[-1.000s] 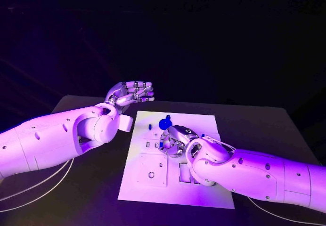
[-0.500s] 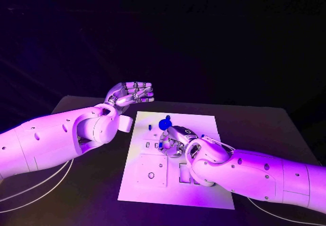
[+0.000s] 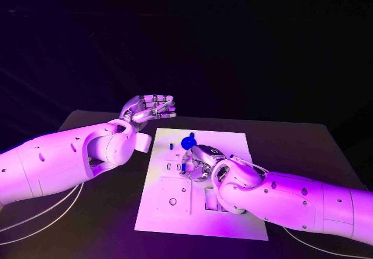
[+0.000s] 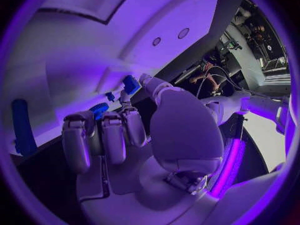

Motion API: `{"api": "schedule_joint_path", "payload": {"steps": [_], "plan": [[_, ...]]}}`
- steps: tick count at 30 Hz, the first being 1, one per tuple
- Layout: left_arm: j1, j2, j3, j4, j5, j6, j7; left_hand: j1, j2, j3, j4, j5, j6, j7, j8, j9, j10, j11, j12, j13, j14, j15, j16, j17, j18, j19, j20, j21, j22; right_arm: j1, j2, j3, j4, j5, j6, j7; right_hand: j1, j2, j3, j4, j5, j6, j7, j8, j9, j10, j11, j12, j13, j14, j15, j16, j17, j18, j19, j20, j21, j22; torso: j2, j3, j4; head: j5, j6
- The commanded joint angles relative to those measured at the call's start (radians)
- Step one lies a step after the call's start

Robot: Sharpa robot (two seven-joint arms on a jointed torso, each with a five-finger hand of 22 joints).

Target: Assemble the parts on the task board

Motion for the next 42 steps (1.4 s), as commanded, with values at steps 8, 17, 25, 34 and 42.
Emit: {"api": "schedule_joint_path", "payload": {"steps": [8,17,25,34,42], "plan": [[0.0,0.002,0.0,-0.009,-0.03,0.015,-0.024,-0.007,0.004,0.0,-0.005,-0.003,-0.007,0.042,-0.003,0.002,-0.008,0.001,-0.001,-0.001,0.006,-0.002,0.001,0.005,0.006,0.002,0.001,0.0,-0.001,0.0,-0.025,0.001,0.03,-0.012,-0.137,0.061,0.11,0.027,-0.262,0.112,-0.026,-0.078,0.024,-0.05,-0.043,-0.053,0.02,-0.057,0.065,0.094,0.023,-0.009,0.217,-0.009,0.092,0.018,-0.016,0.248,-0.003,0.0017,-0.0009,0.002,0.007],[0.001,0.0,0.0,-0.033,-0.208,0.028,-0.231,-0.186,0.014,-0.077,0.079,-0.003,0.006,0.009,0.103,0.053,0.122,-0.059,0.192,0.092,0.202,-0.089,0.417,0.258,0.002,0.238,-0.095,0.194,0.087,0.04,-0.124,0.016,0.098,0.176,-0.225,0.279,0.185,0.04,-0.321,0.144,0.01,-0.112,0.042,-0.085,-0.071,-0.09,0.037,-0.087,0.03,0.093,0.039,-0.009,0.217,0.0,0.073,0.034,-0.048,0.226,-0.011,0.0044,-0.0035,0.004,0.011],[0.003,-0.003,0.002,-0.031,-0.564,0.23,-0.586,-0.32,0.065,-0.119,0.087,0.002,-0.066,-0.072,0.49,0.258,0.054,-0.143,0.853,0.518,0.515,-0.173,1.212,0.964,-0.025,0.326,-0.177,0.843,0.613,0.115,-0.275,0.022,0.166,0.455,-0.181,0.417,0.213,0.059,-0.29,0.14,0.084,-0.078,0.033,-0.07,-0.073,-0.095,0.029,-0.085,0.024,0.091,0.032,-0.012,0.211,0.004,0.064,0.029,-0.065,0.216,-0.025,0.0095,-0.009,0.014,0.005],[0.019,0.047,0.006,-0.044,-0.877,0.467,-0.861,-0.374,0.082,-0.184,0.09,-0.002,-0.026,-0.117,0.61,0.332,0.21,-0.184,1.094,0.788,0.64,-0.21,1.334,1.184,-0.071,0.425,-0.208,1.098,0.95,0.16,-0.375,0.022,0.16,0.589,-0.144,0.42,0.209,0.061,-0.289,0.141,0.091,-0.073,0.032,-0.067,-0.073,-0.093,0.028,-0.082,0.026,0.092,0.031,-0.012,0.212,0.004,0.066,0.028,-0.062,0.218,-0.032,0.0147,-0.0109,0.023,-0.001],[0.03,0.128,0.004,-0.097,-1.007,0.553,-0.937,-0.4,0.092,-0.214,0.091,-0.008,-0.031,-0.121,0.628,0.35,0.217,-0.188,1.112,0.812,0.643,-0.213,1.338,1.191,-0.073,0.423,-0.21,1.113,0.967,0.168,-0.402,0.021,0.128,0.608,-0.122,0.396,0.206,0.06,-0.29,0.141,0.093,-0.072,0.031,-0.066,-0.073,-0.099,0.027,-0.089,0.019,0.09,0.031,-0.014,0.205,0.006,0.061,0.028,-0.071,0.212,-0.035,0.017,-0.0085,0.025,-0.005]]}}
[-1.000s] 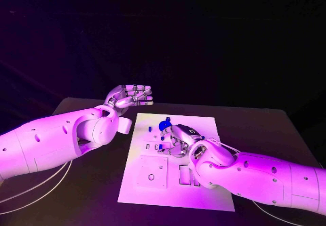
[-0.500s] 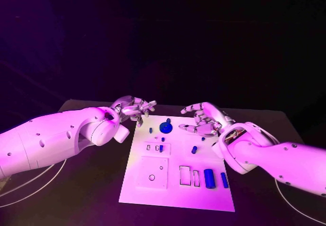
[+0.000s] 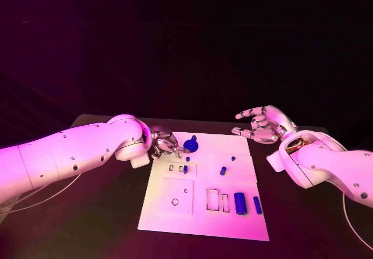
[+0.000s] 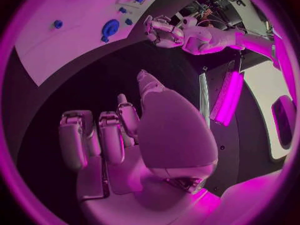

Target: Assemble the parts on the task board

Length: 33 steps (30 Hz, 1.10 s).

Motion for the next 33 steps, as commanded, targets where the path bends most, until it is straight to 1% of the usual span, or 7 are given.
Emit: {"api": "schedule_joint_path", "payload": {"steps": [1,7,9,16,23,28,33], "plan": [[0.005,0.026,0.0,-0.02,-0.138,0.114,-0.096,-0.013,0.002,-0.009,0.0,-0.004,-0.005,-0.004,0.005,0.003,0.002,-0.002,0.005,0.002,0.047,-0.008,0.002,0.116,-0.01,0.001,-0.003,0.005,0.003,0.001,-0.003,0.0,-0.009,0.042,0.04,0.005,0.002,0.001,0.004,0.001,0.005,0.008,0.001,0.003,-0.002,-0.003,-0.005,-0.008,0.019,0.088,-0.003,-0.003,0.205,0.006,0.06,-0.001,-0.007,0.212,-0.002,0.0017,0.0005,0.002,-0.001],[0.007,0.063,-0.004,-0.046,-0.138,0.14,-0.11,-0.019,0.007,-0.016,0.0,-0.005,-0.01,-0.004,0.006,0.006,0.003,-0.001,0.008,0.008,0.055,-0.008,0.011,0.138,-0.012,0.004,-0.003,0.011,0.013,0.002,-0.002,-0.001,-0.021,0.043,0.05,-0.003,0.001,0.0,0.003,0.001,0.006,0.007,0.001,0.003,-0.002,-0.005,-0.005,-0.009,0.018,0.087,-0.003,-0.004,0.201,0.007,0.058,-0.001,-0.012,0.209,0.0,0.0029,-0.001,-0.001,0.003],[0.008,0.072,-0.005,-0.051,-0.132,0.144,-0.112,-0.02,0.01,-0.019,-0.001,-0.004,-0.012,-0.004,0.007,0.008,0.008,-0.001,0.015,0.018,0.064,-0.008,0.021,0.159,-0.016,0.014,-0.003,0.022,0.033,0.002,-0.001,-0.001,-0.024,0.043,0.051,-0.004,0.001,0.0,0.003,0.001,0.006,0.007,0.001,0.003,-0.002,-0.006,-0.005,-0.011,0.016,0.086,-0.003,-0.005,0.199,0.008,0.055,-0.001,-0.016,0.207,0.0,0.0014,-0.0009,-0.002,0.001],[0.01,0.107,-0.013,-0.069,-0.108,0.164,-0.116,-0.019,0.013,-0.023,-0.001,-0.002,-0.014,-0.004,0.008,0.01,0.007,-0.001,0.016,0.019,0.068,-0.008,0.026,0.169,-0.017,0.017,-0.003,0.028,0.042,0.002,0.004,-0.001,-0.031,0.04,0.054,-0.01,-0.001,0.001,0.003,0.001,0.007,0.007,0.001,0.003,-0.002,-0.007,-0.005,-0.012,0.015,0.085,-0.003,-0.007,0.196,0.009,0.054,-0.001,-0.019,0.205,0.001,0.0015,-0.0002,-0.006,-0.009],[0.011,0.128,-0.025,-0.086,-0.103,0.192,-0.118,-0.017,0.017,-0.025,-0.001,0.0,-0.014,-0.004,0.009,0.013,0.006,-0.001,0.017,0.019,0.069,-0.007,0.028,0.174,-0.018,0.018,-0.002,0.031,0.046,0.002,0.006,-0.002,-0.034,0.035,0.057,-0.014,-0.002,0.001,0.003,0.001,0.007,0.007,0.001,0.003,-0.003,-0.008,-0.005,-0.012,0.014,0.085,-0.003,-0.007,0.195,0.009,0.054,-0.001,-0.019,0.205,0.002,0.0,0.0002,-0.007,-0.015],[0.011,0.141,-0.029,-0.099,-0.1,0.21,-0.119,0.0,0.027,-0.026,-0.003,0.006,-0.017,-0.004,0.011,0.017,0.001,-0.001,0.017,0.018,0.07,-0.007,0.03,0.177,-0.019,0.018,-0.002,0.037,0.053,0.002,0.006,-0.002,-0.035,0.033,0.058,-0.015,-0.003,0.003,0.004,0.001,0.008,0.007,0.001,0.003,-0.003,-0.007,-0.005,-0.012,0.014,0.085,-0.004,-0.007,0.194,0.009,0.053,-0.002,-0.02,0.204,0.003,-0.0016,0.0009,-0.009,-0.019],[0.011,0.151,-0.03,-0.11,-0.1,0.221,-0.12,0.011,0.03,-0.025,-0.003,0.008,-0.019,-0.004,0.01,0.019,-0.002,-0.001,0.015,0.016,0.07,-0.006,0.03,0.177,-0.019,0.018,-0.001,0.04,0.056,0.002,0.007,-0.003,-0.037,0.033,0.054,-0.011,-0.003,0.005,0.005,0.001,0.009,0.008,0.0,0.004,-0.003,-0.007,-0.005,-0.012,0.014,0.085,-0.004,-0.007,0.195,0.009,0.053,-0.002,-0.02,0.204,0.003,-0.0005,-0.0003,-0.008,-0.023]]}}
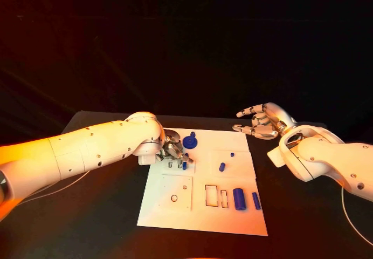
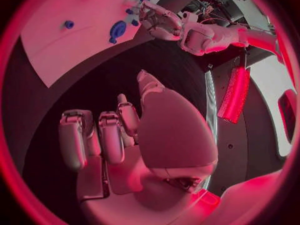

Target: Assemble the parts on the task board

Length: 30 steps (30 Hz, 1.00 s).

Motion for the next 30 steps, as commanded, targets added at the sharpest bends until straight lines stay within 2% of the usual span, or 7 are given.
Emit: {"api": "schedule_joint_path", "payload": {"steps": [1,8,17,22,30], "plan": [[0.003,0.006,0.0,-0.005,0.008,0.041,-0.004,0.008,0.001,-0.004,0.001,0.004,-0.008,-0.001,0.006,0.001,-0.002,-0.001,0.003,-0.002,0.07,-0.007,0.003,0.178,-0.019,0.007,0.003,0.006,0.002,0.0,0.002,0.0,-0.001,-0.006,0.011,0.005,-0.003,0.005,0.005,0.001,0.006,0.008,0.0,0.004,-0.001,-0.004,-0.002,-0.004,0.014,0.085,-0.004,-0.003,0.194,0.009,0.053,-0.002,-0.005,0.204,0.0,-0.0001,-0.0006,0.0,-0.003],[0.003,0.012,-0.001,-0.006,0.012,0.047,-0.004,0.028,0.006,-0.001,0.0,0.005,-0.009,-0.001,0.006,0.004,-0.004,-0.001,0.003,-0.001,0.07,-0.006,0.003,0.178,-0.019,0.005,0.003,0.009,0.005,0.0,0.004,0.0,-0.003,-0.006,0.009,0.008,-0.003,0.007,0.006,0.0,0.007,0.008,0.0,0.004,-0.001,-0.003,-0.002,-0.004,0.015,0.085,-0.004,-0.003,0.194,0.009,0.053,-0.002,-0.005,0.204,-0.002,-0.0007,0.0018,-0.002,-0.01],[0.003,0.013,-0.001,-0.009,0.016,0.056,-0.004,0.115,0.032,0.052,-0.002,0.004,-0.008,-0.007,0.015,0.025,-0.012,-0.006,-0.004,-0.006,0.066,-0.009,0.001,0.173,-0.019,-0.003,0.002,0.015,0.011,0.0,0.009,-0.001,-0.008,-0.006,0.013,0.006,-0.002,0.01,0.009,-0.001,0.009,0.009,0.0,0.005,-0.002,-0.004,-0.003,-0.004,0.013,0.085,-0.004,-0.004,0.193,0.009,0.053,-0.002,-0.005,0.204,-0.003,0.0006,0.0016,0.0,-0.016],[0.003,0.012,-0.001,-0.009,0.029,0.061,-0.003,0.15,0.032,0.088,-0.002,0.004,-0.007,-0.011,0.019,0.035,-0.012,-0.01,-0.006,-0.006,0.067,-0.012,0.001,0.174,-0.019,-0.004,0.0,0.018,0.014,0.0,0.012,-0.002,-0.013,-0.006,0.015,0.004,-0.001,0.012,0.011,-0.001,0.01,0.01,-0.001,0.006,-0.002,-0.003,-0.003,-0.004,0.014,0.085,-0.005,-0.004,0.193,0.009,0.053,-0.003,-0.006,0.203,-0.002,0.0004,0.0016,0.001,-0.016],[0.003,0.011,-0.001,-0.01,0.053,0.055,-0.003,0.2,0.017,0.204,-0.004,0.002,-0.003,-0.02,0.025,0.067,-0.025,-0.019,-0.035,-0.038,0.068,-0.02,0.001,0.177,-0.02,-0.007,-0.004,0.022,0.019,-0.001,0.015,-0.003,-0.018,-0.006,0.017,0.002,0.0,0.014,0.014,-0.002,0.012,0.012,-0.001,0.007,-0.002,-0.001,-0.004,-0.002,0.015,0.085,-0.005,-0.004,0.193,0.009,0.053,-0.003,-0.006,0.204,-0.001,0.0012,0.0006,0.0,-0.018]]}}
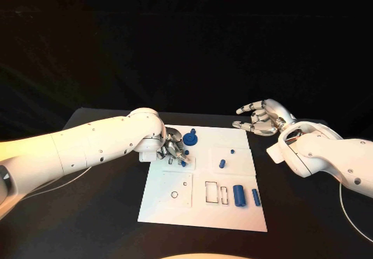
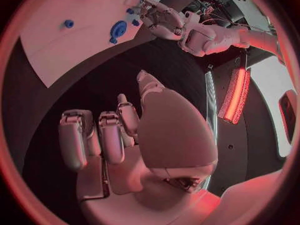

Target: Assemble the parts on the task board

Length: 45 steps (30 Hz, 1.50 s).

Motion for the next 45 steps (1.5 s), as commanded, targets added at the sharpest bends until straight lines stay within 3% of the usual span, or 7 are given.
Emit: {"api": "schedule_joint_path", "payload": {"steps": [1,4,9,17,24,30,45], "plan": [[0.002,0.0,0.0,-0.001,0.033,0.012,0.001,0.017,-0.002,0.044,-0.002,0.002,-0.002,-0.007,0.0,0.01,-0.002,-0.004,-0.01,-0.009,0.069,-0.007,0.001,0.177,-0.02,-0.008,-0.004,0.002,0.001,0.0,0.001,0.0,-0.001,-0.006,0.015,0.002,0.0,0.014,0.007,-0.001,0.006,0.007,0.0,0.005,-0.001,-0.001,-0.004,-0.002,0.015,0.085,-0.005,-0.004,0.193,0.009,0.053,-0.003,-0.006,0.204,0.001,0.0005,-0.0005,-0.001,0.0],[0.002,-0.002,0.0,-0.001,0.046,0.004,0.002,0.037,-0.028,0.175,-0.014,-0.003,-0.003,-0.003,-0.007,0.033,0.0,-0.006,-0.03,-0.024,0.07,-0.009,0.001,0.179,-0.02,-0.007,-0.007,0.005,0.005,-0.001,0.002,0.0,-0.002,-0.006,0.014,0.002,0.001,0.014,0.008,-0.001,0.007,0.008,0.0,0.006,-0.001,-0.001,-0.004,-0.001,0.015,0.084,-0.005,-0.005,0.192,0.009,0.053,-0.003,-0.006,0.204,0.001,0.0011,0.0002,0.001,-0.001],[0.002,-0.006,0.0,-0.002,0.063,-0.008,0.003,-0.011,-0.095,0.422,-0.094,-0.005,-0.006,-0.004,-0.008,0.08,0.012,-0.001,-0.046,-0.033,0.072,-0.007,0.002,0.183,-0.021,-0.005,-0.004,0.008,0.011,-0.001,0.003,-0.001,-0.006,-0.006,0.014,0.003,0.001,0.015,0.009,-0.001,0.008,0.008,0.0,0.006,-0.001,-0.001,-0.004,-0.001,0.016,0.084,-0.006,-0.005,0.192,0.009,0.053,-0.003,-0.006,0.204,0.001,0.0011,0.0014,0.0,-0.001],[0.002,-0.015,0.0,0.003,0.079,-0.041,0.008,-0.077,-0.129,0.559,-0.183,0.001,-0.001,-0.002,-0.01,0.113,0.02,-0.003,-0.054,-0.034,0.074,-0.007,0.004,0.188,-0.02,-0.007,-0.004,0.008,0.009,-0.003,0.004,-0.001,-0.01,-0.006,0.015,0.004,0.001,0.015,0.009,-0.001,0.009,0.009,-0.001,0.006,-0.001,0.0,-0.004,-0.001,0.016,0.084,-0.006,-0.005,0.192,0.01,0.053,-0.004,-0.007,0.203,0.0,0.0014,0.0001,0.006,0.002],[0.001,-0.038,0.003,0.03,0.123,-0.115,0.025,-0.115,-0.155,0.623,-0.234,0.024,0.021,-0.006,-0.012,0.129,0.05,-0.008,-0.042,-0.011,0.083,-0.012,0.012,0.207,-0.024,0.009,-0.007,0.02,0.03,-0.004,0.002,-0.002,-0.01,-0.005,0.015,0.005,0.001,0.015,0.009,-0.001,0.01,0.009,-0.001,0.007,-0.001,0.0,-0.004,0.0,0.016,0.085,-0.006,-0.004,0.193,0.01,0.053,-0.004,-0.007,0.203,0.001,0.0006,0.0004,0.008,0.003],[0.0,-0.072,0.004,0.067,0.137,-0.186,0.06,-0.138,-0.186,0.648,-0.262,0.098,0.052,-0.014,-0.021,0.136,0.083,-0.017,-0.035,0.008,0.096,-0.02,0.026,0.237,-0.03,0.03,-0.014,0.034,0.059,-0.004,-0.002,-0.002,-0.008,-0.004,0.014,0.006,0.0,0.015,0.009,0.0,0.011,0.009,-0.001,0.007,-0.001,0.0,-0.004,0.0,0.016,0.084,-0.006,-0.005,0.192,0.01,0.053,-0.004,-0.007,0.203,0.001,0.001,0.0004,0.007,0.002],[-0.018,-0.129,-0.005,0.15,-0.074,-0.309,0.095,-0.141,-0.217,0.657,-0.273,0.151,0.095,-0.026,-0.042,0.136,0.128,-0.029,-0.032,0.031,0.104,-0.031,0.036,0.259,-0.04,0.064,-0.025,0.058,0.108,-0.006,-0.009,-0.003,-0.006,-0.003,0.011,0.009,-0.004,0.016,0.01,0.001,0.014,0.01,-0.001,0.007,-0.002,0.001,-0.004,0.001,0.016,0.084,-0.006,-0.005,0.192,0.009,0.053,-0.004,-0.006,0.204,0.001,0.0003,0.0012,0.015,-0.008]]}}
